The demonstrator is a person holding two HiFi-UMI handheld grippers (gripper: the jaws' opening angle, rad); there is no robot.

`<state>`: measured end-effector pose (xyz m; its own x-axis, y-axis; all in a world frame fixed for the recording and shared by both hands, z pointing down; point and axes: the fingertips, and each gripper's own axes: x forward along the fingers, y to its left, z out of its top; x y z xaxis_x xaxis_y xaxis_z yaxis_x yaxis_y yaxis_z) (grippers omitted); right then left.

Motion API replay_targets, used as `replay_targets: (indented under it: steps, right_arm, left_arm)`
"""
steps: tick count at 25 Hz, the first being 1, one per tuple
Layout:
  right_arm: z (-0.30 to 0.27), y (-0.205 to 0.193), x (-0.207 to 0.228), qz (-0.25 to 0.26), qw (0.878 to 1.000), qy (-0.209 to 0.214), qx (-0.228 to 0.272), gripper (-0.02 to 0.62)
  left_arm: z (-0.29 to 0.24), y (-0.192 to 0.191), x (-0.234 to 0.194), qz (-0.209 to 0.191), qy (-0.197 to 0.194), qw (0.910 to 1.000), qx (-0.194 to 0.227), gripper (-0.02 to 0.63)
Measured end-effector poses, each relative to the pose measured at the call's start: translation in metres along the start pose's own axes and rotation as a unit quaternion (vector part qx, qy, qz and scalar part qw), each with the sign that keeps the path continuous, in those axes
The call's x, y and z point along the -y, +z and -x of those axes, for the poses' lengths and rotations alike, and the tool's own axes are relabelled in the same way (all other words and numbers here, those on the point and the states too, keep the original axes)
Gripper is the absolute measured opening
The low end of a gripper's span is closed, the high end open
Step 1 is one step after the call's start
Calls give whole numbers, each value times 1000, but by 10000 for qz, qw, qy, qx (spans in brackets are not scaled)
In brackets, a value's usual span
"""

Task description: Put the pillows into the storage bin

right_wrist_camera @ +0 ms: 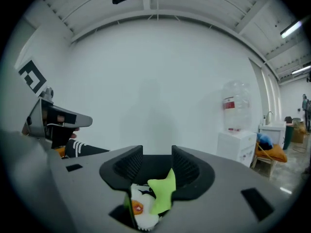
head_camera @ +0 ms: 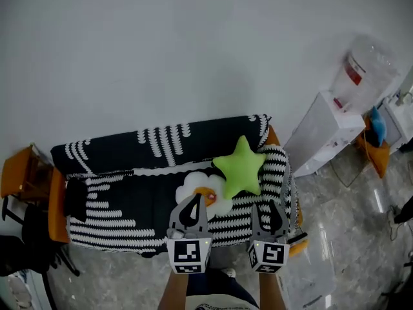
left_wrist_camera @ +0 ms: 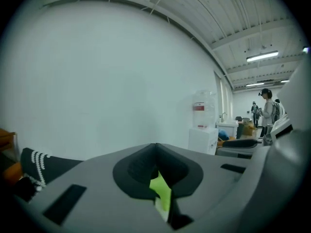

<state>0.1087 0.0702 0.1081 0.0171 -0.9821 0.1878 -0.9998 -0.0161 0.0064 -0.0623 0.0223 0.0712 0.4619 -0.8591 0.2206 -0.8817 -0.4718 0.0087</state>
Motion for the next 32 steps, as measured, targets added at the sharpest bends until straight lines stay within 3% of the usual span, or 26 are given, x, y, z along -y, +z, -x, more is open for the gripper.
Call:
replay_targets:
  steps: [9, 18, 32]
  right_arm:
    - [-89, -56, -85, 168, 9952, 747, -610, 215]
    - [-139, -137, -147, 598, 9798, 1270, -1427, 233]
    - [-183, -316, -228, 1495, 9319, 2040, -2601, 258]
  left_arm:
    - [-23, -52, -106, 227, 557, 9971, -464, 14]
    - [-37, -126, -165, 560, 804, 9894, -1074, 14]
    - [-50, -264, -212, 919, 812, 9744, -1883, 14]
